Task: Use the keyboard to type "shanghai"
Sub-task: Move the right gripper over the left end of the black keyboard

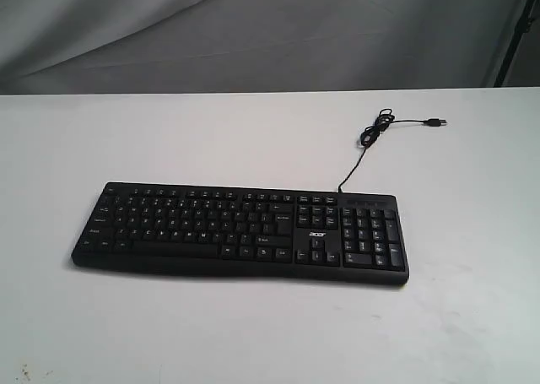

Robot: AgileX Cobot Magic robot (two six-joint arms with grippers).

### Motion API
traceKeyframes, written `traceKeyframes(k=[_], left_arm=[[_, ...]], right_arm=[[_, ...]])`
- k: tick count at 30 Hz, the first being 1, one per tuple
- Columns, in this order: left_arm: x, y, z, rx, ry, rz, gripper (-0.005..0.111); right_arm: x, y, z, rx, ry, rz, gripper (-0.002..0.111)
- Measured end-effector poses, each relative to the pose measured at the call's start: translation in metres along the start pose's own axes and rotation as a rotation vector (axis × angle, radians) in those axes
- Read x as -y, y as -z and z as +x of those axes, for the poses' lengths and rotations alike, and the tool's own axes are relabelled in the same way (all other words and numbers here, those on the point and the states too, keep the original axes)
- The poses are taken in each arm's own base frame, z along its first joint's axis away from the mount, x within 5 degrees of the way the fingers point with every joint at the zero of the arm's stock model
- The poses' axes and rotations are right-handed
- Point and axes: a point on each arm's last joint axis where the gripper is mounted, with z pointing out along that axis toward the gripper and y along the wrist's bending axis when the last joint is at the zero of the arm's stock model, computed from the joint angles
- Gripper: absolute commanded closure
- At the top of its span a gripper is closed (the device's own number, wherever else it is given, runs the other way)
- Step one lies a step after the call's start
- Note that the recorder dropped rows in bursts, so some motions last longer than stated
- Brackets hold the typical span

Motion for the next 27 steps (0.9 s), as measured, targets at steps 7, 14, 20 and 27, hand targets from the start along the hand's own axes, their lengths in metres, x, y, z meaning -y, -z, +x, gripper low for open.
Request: traceKeyframes(k=[7,14,20,27], left_arm=[[0.0,0.0,0.0,0.0,0.0,0.0,0.107],[0.0,0.0,0.0,0.0,0.0,0.0,0.107],[0.0,0.0,0.0,0.0,0.0,0.0,0.107],[0.0,0.0,0.0,0.0,0.0,0.0,0.107]], right_arm=[[0.055,0.009,-0.095,0.052,0.017,0.039,0.108],[0.05,-0.036,-0.144,0.121,0.093,-0.148,0.108],[-0.007,-0.065,-0.17,0.265,0.107,-0.415,0.108],[-0.077,-0.114,-0.184,0.136,-0.025,-0.618,0.108]])
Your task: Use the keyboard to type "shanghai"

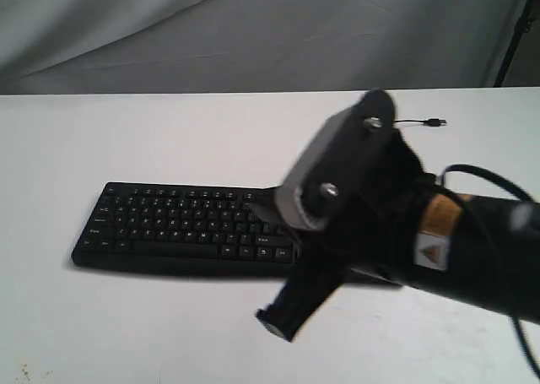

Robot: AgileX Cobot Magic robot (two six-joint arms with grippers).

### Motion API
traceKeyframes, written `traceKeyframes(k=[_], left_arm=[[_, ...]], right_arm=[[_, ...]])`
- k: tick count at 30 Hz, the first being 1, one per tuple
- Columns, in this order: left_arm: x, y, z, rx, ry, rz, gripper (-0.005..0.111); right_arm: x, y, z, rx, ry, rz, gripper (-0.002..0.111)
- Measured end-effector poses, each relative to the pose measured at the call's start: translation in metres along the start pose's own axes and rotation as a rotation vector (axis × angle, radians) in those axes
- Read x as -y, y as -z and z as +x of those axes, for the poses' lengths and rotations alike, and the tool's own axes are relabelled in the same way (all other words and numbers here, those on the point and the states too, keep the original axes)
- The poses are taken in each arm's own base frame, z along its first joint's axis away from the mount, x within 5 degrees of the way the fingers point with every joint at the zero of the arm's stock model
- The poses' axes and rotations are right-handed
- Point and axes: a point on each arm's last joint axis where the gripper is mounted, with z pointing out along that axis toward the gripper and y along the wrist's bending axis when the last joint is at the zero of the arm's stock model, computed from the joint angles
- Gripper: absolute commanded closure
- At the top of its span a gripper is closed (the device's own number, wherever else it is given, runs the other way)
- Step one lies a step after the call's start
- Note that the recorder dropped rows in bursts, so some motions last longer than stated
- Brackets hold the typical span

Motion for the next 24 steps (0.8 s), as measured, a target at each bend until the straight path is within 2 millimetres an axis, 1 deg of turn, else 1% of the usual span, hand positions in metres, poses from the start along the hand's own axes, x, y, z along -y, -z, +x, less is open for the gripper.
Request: traceKeyframes(k=[1,3,4,7,10,11,12,13,14,15,16,17,18,19,20,22,24], left_arm=[[0.0,0.0,0.0,0.0,0.0,0.0,0.107],[0.0,0.0,0.0,0.0,0.0,0.0,0.107],[0.0,0.0,0.0,0.0,0.0,0.0,0.107],[0.0,0.0,0.0,0.0,0.0,0.0,0.107],[0.0,0.0,0.0,0.0,0.0,0.0,0.107],[0.0,0.0,0.0,0.0,0.0,0.0,0.107],[0.0,0.0,0.0,0.0,0.0,0.0,0.107],[0.0,0.0,0.0,0.0,0.0,0.0,0.107],[0.0,0.0,0.0,0.0,0.0,0.0,0.107],[0.0,0.0,0.0,0.0,0.0,0.0,0.107],[0.0,0.0,0.0,0.0,0.0,0.0,0.107],[0.0,0.0,0.0,0.0,0.0,0.0,0.107],[0.0,0.0,0.0,0.0,0.0,0.0,0.107],[0.0,0.0,0.0,0.0,0.0,0.0,0.107],[0.0,0.0,0.0,0.0,0.0,0.0,0.107],[0.0,0.0,0.0,0.0,0.0,0.0,0.107],[0.0,0.0,0.0,0.0,0.0,0.0,0.107]], right_arm=[[-0.001,-0.014,-0.002,-0.028,-0.05,-0.01,0.108],[-0.003,-0.034,-0.005,-0.083,-0.115,-0.028,0.108],[-0.002,-0.044,-0.009,-0.11,-0.141,-0.033,0.108],[-0.001,-0.072,-0.016,-0.17,-0.158,-0.045,0.108],[0.002,-0.095,-0.03,-0.171,-0.151,-0.048,0.108],[0.003,-0.11,-0.034,-0.183,-0.13,-0.053,0.108],[0.004,-0.118,-0.04,-0.184,-0.12,-0.055,0.108],[0.004,-0.137,-0.043,-0.209,-0.102,-0.064,0.108],[0.004,-0.147,-0.045,-0.22,-0.091,-0.068,0.108],[0.005,-0.164,-0.048,-0.233,-0.078,-0.074,0.108],[0.005,-0.174,-0.048,-0.235,-0.07,-0.076,0.108],[0.004,-0.189,-0.047,-0.235,-0.05,-0.078,0.108],[0.002,-0.202,-0.04,-0.246,-0.03,-0.083,0.108],[0.001,-0.207,-0.036,-0.249,-0.019,-0.084,0.108],[-0.001,-0.217,-0.026,-0.258,0.014,-0.09,0.108],[-0.004,-0.228,-0.013,-0.262,0.077,-0.098,0.108],[-0.006,-0.239,-0.007,-0.261,0.127,-0.105,0.108]])
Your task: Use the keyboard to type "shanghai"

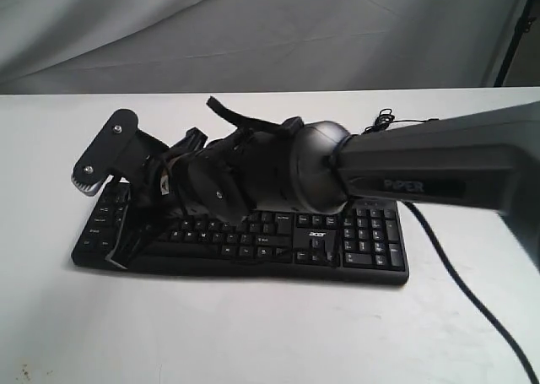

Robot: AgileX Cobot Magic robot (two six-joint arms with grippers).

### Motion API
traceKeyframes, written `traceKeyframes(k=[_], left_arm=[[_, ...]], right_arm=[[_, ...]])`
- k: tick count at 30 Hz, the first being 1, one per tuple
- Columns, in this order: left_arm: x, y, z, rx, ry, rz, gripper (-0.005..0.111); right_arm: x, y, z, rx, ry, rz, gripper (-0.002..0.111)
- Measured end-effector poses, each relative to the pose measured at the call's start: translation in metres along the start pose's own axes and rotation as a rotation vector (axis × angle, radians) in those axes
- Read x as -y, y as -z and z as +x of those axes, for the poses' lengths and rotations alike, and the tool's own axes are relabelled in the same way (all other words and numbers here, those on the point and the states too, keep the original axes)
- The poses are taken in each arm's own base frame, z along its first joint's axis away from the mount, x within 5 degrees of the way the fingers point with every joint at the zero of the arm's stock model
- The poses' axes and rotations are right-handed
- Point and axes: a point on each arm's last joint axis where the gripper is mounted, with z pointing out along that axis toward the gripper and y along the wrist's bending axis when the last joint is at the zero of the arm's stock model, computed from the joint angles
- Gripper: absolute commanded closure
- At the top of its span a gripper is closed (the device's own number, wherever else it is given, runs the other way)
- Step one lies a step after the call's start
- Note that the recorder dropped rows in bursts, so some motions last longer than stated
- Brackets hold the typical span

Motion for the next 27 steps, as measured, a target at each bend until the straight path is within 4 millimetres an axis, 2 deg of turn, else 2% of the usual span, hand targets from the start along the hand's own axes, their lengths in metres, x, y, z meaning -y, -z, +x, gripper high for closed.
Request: traceKeyframes(k=[5,10,17,27], left_arm=[[0.0,0.0,0.0,0.0,0.0,0.0,0.107],[0.0,0.0,0.0,0.0,0.0,0.0,0.107],[0.0,0.0,0.0,0.0,0.0,0.0,0.107],[0.0,0.0,0.0,0.0,0.0,0.0,0.107]], right_arm=[[0.005,-0.02,-0.012,0.015,0.057,0.004,0.108],[0.006,-0.038,-0.018,-0.013,0.042,-0.019,0.108],[0.002,-0.06,-0.006,-0.015,0.033,-0.02,0.108],[-0.001,-0.07,0.001,-0.014,0.04,-0.016,0.108]])
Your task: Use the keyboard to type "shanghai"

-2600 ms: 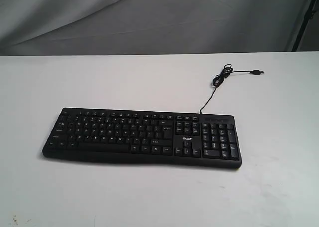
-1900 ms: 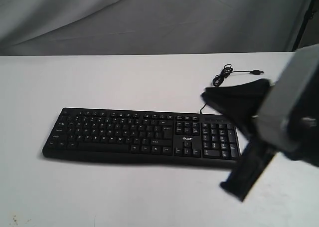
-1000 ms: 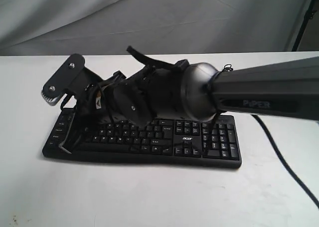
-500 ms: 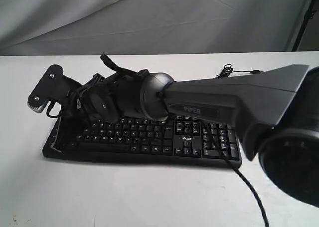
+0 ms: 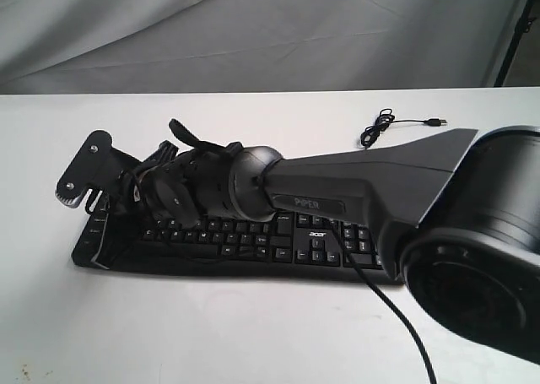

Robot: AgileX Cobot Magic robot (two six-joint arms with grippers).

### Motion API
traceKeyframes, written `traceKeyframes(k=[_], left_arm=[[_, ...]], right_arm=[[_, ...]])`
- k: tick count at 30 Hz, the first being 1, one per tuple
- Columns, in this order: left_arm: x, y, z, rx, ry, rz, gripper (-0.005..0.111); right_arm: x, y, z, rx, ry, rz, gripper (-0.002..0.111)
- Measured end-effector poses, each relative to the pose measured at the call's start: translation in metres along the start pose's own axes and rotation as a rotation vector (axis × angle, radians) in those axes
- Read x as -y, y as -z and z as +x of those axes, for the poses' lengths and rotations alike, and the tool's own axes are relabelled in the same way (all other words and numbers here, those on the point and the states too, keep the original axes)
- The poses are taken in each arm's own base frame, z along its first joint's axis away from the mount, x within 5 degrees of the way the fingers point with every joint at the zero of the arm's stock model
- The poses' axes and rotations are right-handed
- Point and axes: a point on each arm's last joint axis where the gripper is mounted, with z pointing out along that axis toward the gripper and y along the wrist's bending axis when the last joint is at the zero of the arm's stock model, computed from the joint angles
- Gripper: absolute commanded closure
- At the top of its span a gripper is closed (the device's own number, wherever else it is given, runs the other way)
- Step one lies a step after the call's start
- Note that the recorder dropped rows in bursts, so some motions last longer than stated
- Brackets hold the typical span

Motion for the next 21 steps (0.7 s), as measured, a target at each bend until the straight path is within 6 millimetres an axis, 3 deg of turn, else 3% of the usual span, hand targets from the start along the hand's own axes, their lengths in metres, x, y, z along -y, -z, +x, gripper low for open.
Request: traceKeyframes(k=[21], left_arm=[[0.0,0.0,0.0,0.0,0.0,0.0,0.107]], right_arm=[[0.0027,-0.0093,0.009,0.007,0.047,0.02,0.108]])
